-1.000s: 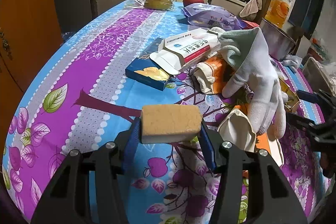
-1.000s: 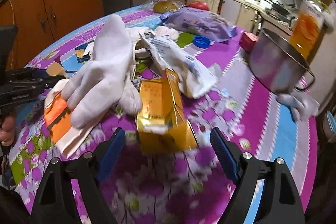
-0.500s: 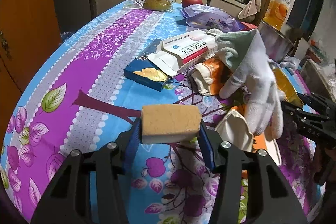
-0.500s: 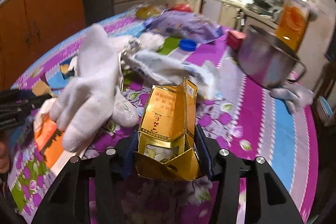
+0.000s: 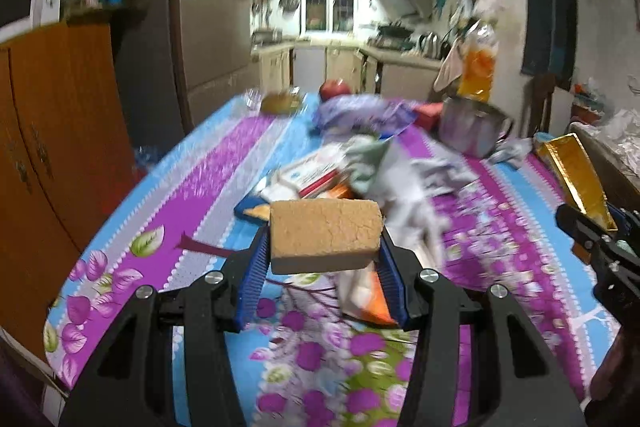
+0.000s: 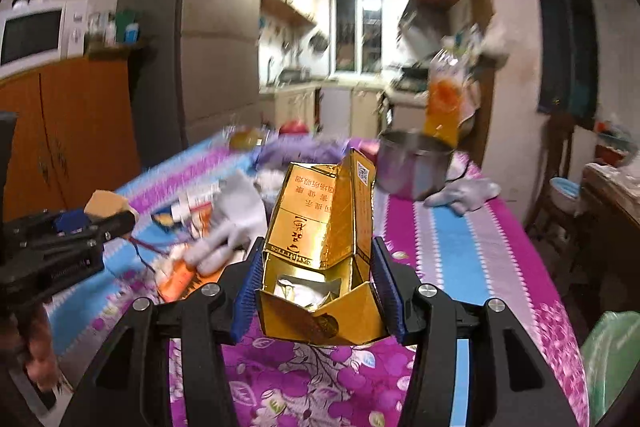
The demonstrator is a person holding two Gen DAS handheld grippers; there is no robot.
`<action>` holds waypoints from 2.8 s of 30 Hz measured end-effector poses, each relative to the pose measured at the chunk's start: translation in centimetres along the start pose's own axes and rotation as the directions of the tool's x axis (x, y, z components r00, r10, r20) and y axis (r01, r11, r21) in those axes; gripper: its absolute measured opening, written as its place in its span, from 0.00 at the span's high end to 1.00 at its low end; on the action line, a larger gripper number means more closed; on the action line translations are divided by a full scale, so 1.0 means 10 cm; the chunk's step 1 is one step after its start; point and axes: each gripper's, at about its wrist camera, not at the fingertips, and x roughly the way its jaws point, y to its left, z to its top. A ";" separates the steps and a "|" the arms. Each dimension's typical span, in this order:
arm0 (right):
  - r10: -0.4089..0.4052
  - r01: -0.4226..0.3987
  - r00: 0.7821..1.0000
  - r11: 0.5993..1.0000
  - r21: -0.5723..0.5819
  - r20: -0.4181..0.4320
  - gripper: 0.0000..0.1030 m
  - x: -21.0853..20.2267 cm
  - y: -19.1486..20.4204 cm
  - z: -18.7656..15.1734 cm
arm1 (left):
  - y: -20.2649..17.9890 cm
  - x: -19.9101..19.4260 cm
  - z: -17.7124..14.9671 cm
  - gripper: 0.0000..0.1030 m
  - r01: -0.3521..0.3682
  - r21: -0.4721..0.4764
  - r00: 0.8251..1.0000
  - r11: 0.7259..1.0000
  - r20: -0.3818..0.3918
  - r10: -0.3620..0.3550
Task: Collect trash
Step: 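Grasp the gold box with the right tool while the left tool holds the sponge, then carry the beige sponge and gold box over the green bin with both tools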
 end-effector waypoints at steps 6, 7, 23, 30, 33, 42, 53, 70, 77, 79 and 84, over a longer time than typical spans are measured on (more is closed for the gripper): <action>-0.070 0.069 0.989 0.998 0.015 0.127 0.48 -0.52 0.04 -0.01 | -0.21 -0.41 0.06 0.53 0.000 0.016 0.993 1.000 0.120 -0.002; -0.074 0.071 0.988 0.997 0.021 0.137 0.48 -0.56 0.04 -0.01 | -0.22 -0.44 0.07 0.53 -0.002 0.015 0.991 1.000 0.131 0.000; -0.107 0.098 0.971 0.994 0.050 0.214 0.48 -0.99 -0.01 -0.03 | -0.39 -0.70 0.05 0.53 0.000 0.017 0.976 1.000 0.217 -0.004; -0.118 0.109 0.970 0.993 0.055 0.212 0.48 -1.07 -0.09 0.00 | -0.53 -0.75 0.08 0.53 0.025 0.035 0.975 0.999 0.221 -0.032; -0.140 0.130 0.969 0.990 0.063 0.205 0.48 -1.14 -0.20 0.03 | -0.66 -0.77 0.10 0.53 0.054 0.047 0.974 0.997 0.217 -0.063; -0.266 0.253 0.945 0.963 0.091 0.190 0.48 -1.54 -0.75 0.04 | -1.29 -0.78 0.19 0.53 0.185 0.115 0.961 0.976 0.185 -0.204; -0.421 0.397 0.895 0.902 0.168 0.146 0.48 -2.14 -1.73 -0.02 | -2.34 -0.84 0.29 0.53 0.361 0.208 0.912 0.909 0.126 -0.391; -0.516 0.552 0.834 0.794 0.255 -0.196 0.48 -2.61 -3.69 -0.45 | -4.02 -0.63 -0.03 0.53 0.570 0.316 0.821 0.758 -0.183 -0.541; -0.395 0.516 0.833 0.807 0.286 -0.387 0.48 -2.30 -4.23 -0.81 | -4.52 -0.41 -0.29 0.53 0.614 0.320 0.785 0.722 -0.343 -0.516; -0.371 0.513 0.825 0.808 0.290 -0.426 0.48 -2.21 -4.32 -0.90 | -4.63 -0.35 -0.36 0.53 0.624 0.321 0.773 0.712 -0.388 -0.503; -0.348 0.515 0.810 0.808 0.287 -0.473 0.48 -2.07 -4.36 -1.05 | -4.78 -0.21 -0.52 0.53 0.624 0.317 0.761 0.714 -0.456 -0.462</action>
